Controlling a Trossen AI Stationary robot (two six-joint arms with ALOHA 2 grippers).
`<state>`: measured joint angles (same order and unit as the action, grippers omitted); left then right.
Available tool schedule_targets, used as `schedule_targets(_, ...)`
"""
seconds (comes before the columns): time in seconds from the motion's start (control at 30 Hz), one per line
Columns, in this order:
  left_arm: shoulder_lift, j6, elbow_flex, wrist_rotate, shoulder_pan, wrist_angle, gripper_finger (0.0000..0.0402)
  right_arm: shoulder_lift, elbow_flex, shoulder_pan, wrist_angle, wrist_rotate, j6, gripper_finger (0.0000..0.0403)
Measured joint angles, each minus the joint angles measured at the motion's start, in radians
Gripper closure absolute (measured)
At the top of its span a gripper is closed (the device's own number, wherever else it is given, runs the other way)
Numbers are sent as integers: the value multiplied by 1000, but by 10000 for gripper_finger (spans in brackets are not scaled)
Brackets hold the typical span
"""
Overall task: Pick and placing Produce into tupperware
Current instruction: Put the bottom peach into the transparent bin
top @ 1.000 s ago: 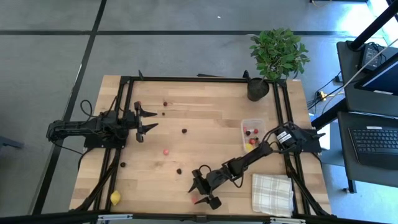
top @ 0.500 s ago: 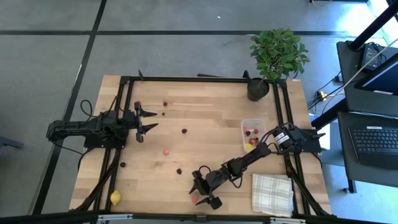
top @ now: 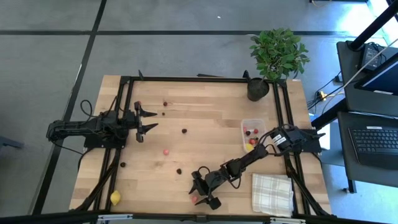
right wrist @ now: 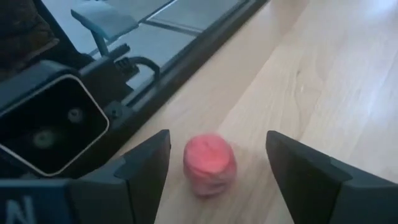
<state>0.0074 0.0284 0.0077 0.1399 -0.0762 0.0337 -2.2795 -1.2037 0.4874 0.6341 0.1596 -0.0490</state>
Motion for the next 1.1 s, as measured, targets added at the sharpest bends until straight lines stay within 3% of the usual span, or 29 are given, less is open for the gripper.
schedule_targets(0.47,0,0,0,0,0,0,184,0,0,0,-20,19,-25,293)
schedule_targets(0.7,0,0,0,0,0,0,184,20,1,-5,-52,25,-27,314)
schedule_targets(0.87,0,0,0,0,0,0,184,138,1,-18,-231,26,-24,314)
schedule_targets(1.1,0,-1,0,0,0,0,184,370,1,-57,-668,2,-32,314)
